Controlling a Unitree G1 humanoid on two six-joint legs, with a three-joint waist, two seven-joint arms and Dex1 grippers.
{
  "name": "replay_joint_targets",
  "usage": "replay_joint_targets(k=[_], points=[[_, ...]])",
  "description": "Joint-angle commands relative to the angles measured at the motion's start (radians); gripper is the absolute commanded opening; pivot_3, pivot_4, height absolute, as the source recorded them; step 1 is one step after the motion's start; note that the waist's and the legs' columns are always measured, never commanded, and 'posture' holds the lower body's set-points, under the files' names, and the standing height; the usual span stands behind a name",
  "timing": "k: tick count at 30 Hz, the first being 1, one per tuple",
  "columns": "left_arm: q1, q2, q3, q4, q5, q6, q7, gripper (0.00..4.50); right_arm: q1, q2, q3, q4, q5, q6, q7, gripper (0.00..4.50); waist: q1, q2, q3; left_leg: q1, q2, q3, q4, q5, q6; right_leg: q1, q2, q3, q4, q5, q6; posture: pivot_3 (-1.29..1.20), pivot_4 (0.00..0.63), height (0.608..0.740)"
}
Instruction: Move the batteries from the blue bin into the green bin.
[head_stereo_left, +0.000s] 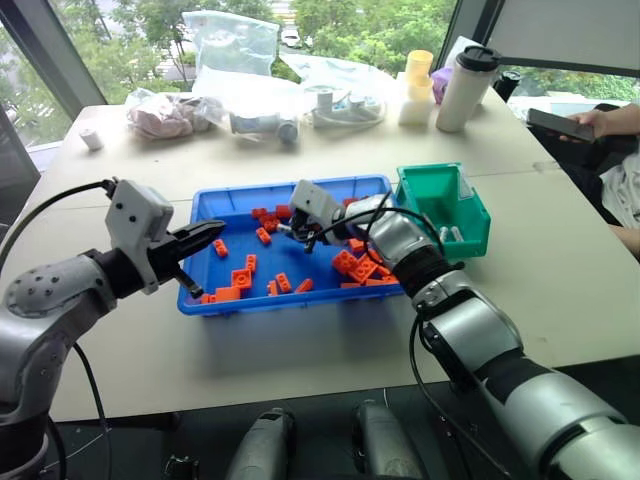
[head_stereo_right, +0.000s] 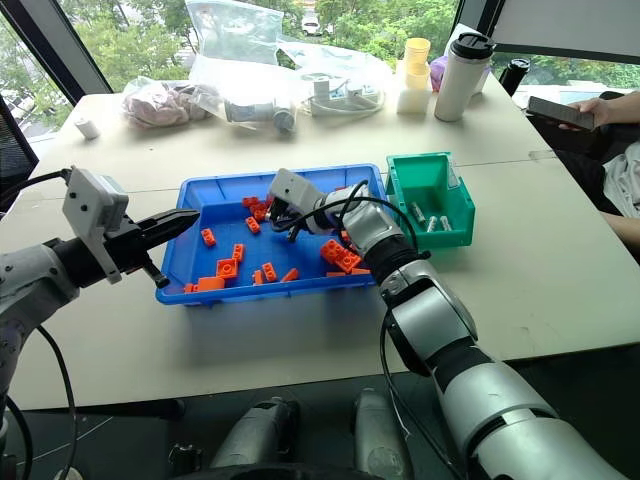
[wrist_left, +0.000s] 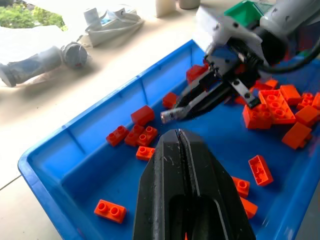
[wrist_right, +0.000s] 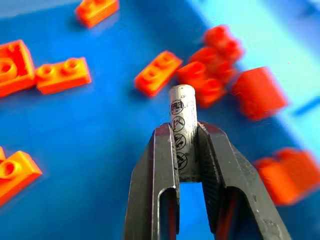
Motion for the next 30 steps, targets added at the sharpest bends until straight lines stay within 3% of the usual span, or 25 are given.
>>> replay_joint_targets(k=[1,3,5,8,15,23,24,30], points=[[-0.025,-0.008,-0.013,0.007,0.016,-0.035,-0.007,0.0,0.013,-0.116,-0.146,-0.284,0.065,0.169,-0.034,0.05,0.003,0.0,0.0,0.0,0.0,0.0,0.0,0.0,0.0,0.0,0.0,0.0,0.0,0.0,0.0,0.0,0.15,0.74],[-0.03,-0.017,-0.021,0.012,0.019,-0.041,-0.007,0.0,0.034,-0.18,-0.207,-0.372,0.071,0.252,-0.078,0.05,0.004,0.0,0.0,0.0,0.0,0.0,0.0,0.0,0.001,0.0,-0.001,0.0,0.0,0.0,0.0,0.0,0.15,0.74],[-0.034,-0.034,-0.043,0.02,0.025,-0.055,-0.006,0.0,0.1,-0.314,-0.285,-0.446,0.039,0.307,-0.123,0.05,0.008,0.0,0.0,0.0,0.0,0.0,0.0,0.0,0.001,0.0,-0.001,0.0,0.0,0.0,0.0,0.0,0.15,0.74],[-0.048,-0.057,-0.078,0.044,0.043,-0.077,-0.014,0.0,0.196,-0.446,-0.312,-0.493,0.008,0.353,-0.15,0.05,0.028,0.0,0.0,0.0,0.0,0.001,0.0,-0.001,0.001,0.002,-0.002,0.0,-0.002,0.0,0.0,0.0,0.15,0.74],[-0.112,-0.079,-0.144,0.111,0.09,-0.125,-0.05,0.0,0.349,-0.523,-0.299,-0.499,0.036,0.345,-0.104,0.05,-0.002,0.001,0.001,0.002,0.002,0.005,-0.001,-0.001,0.002,0.002,0.0,0.002,0.0,0.0,0.0,0.0,0.15,0.74],[-0.119,-0.098,-0.154,0.123,0.111,-0.144,-0.058,0.0,0.341,-0.555,-0.324,-0.527,0.077,0.342,-0.099,4.06,0.008,0.001,0.001,0.002,0.001,0.004,0.001,-0.001,0.002,0.002,-0.001,0.002,-0.001,0.0,0.0,0.0,0.15,0.74],[-0.118,-0.1,-0.153,0.122,0.113,-0.145,-0.057,0.0,0.334,-0.564,-0.324,-0.539,0.08,0.333,-0.095,4.41,0.014,0.001,0.001,0.002,0.001,0.004,0.001,-0.001,0.002,0.002,-0.001,0.002,-0.001,0.0,0.0,0.0,0.15,0.74],[-0.128,-0.11,-0.156,0.128,0.121,-0.144,-0.057,0.0,0.218,-0.521,-0.252,-0.639,0.165,0.347,0.021,4.41,0.018,0.001,0.001,0.002,0.001,0.004,0.001,-0.001,0.002,0.002,-0.001,0.003,-0.001,0.0,0.0,0.0,0.15,0.74]])
